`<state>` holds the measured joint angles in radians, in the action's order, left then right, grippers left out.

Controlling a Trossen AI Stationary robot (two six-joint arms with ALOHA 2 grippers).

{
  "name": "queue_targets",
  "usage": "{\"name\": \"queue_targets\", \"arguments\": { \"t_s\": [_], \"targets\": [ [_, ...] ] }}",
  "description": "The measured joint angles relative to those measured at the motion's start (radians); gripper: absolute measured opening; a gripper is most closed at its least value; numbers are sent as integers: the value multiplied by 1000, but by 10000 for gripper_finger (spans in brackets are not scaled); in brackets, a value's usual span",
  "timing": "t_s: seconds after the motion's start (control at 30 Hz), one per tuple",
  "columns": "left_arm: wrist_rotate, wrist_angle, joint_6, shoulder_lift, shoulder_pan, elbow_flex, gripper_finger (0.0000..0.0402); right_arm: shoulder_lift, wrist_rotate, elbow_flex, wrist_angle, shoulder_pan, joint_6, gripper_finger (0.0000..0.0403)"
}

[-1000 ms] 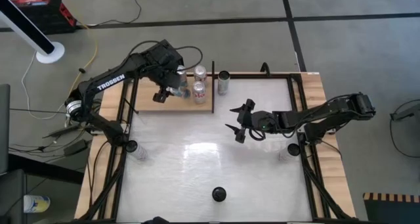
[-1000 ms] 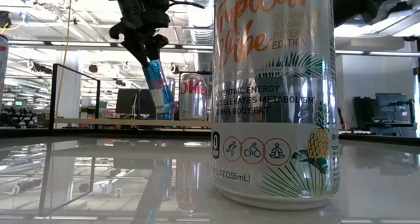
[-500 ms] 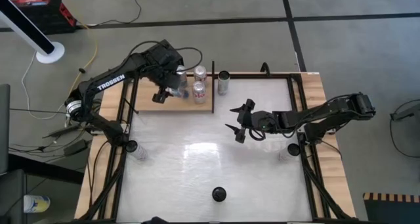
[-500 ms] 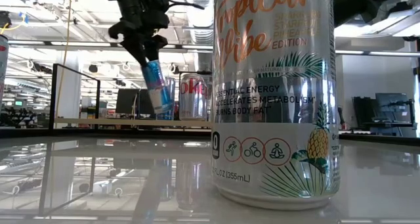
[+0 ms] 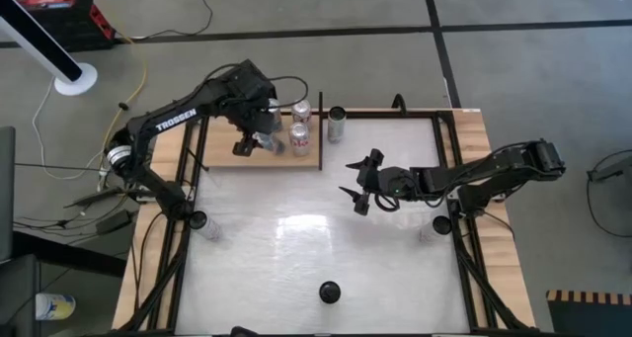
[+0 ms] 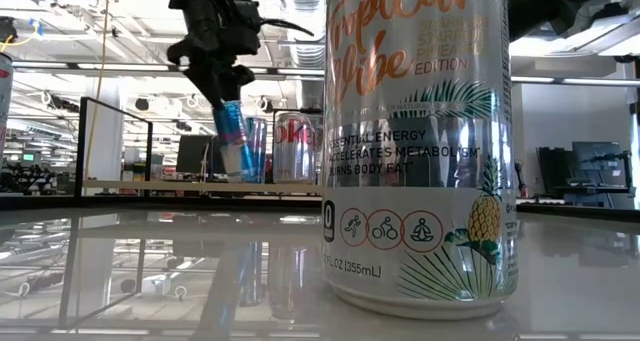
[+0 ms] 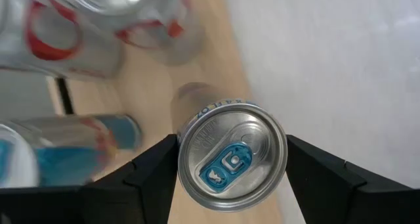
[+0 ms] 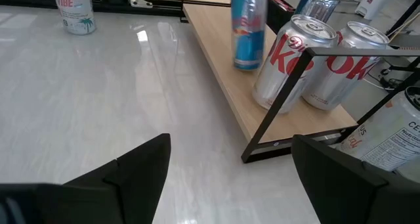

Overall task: Place canned beverage on shelf
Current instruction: Put the blue soda can on the shelf aligned with the other blue soda can

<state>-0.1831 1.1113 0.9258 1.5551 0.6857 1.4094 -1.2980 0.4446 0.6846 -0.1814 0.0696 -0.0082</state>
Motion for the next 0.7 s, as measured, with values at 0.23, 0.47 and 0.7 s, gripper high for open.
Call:
{"name": "queue_targets", "arguments": {
  "t_s": [0.23,0.47,0.7],
  "targets": [
    [13,22,12,21,0,59,234,0,0,0,1,-1,-3,340],
    [10,95,5,19,1,143,234,0,0,0,1,-7,-3,340],
    [-4,92,3,19,2,143,234,0,0,0,1,-7,1,340]
  ]
}}
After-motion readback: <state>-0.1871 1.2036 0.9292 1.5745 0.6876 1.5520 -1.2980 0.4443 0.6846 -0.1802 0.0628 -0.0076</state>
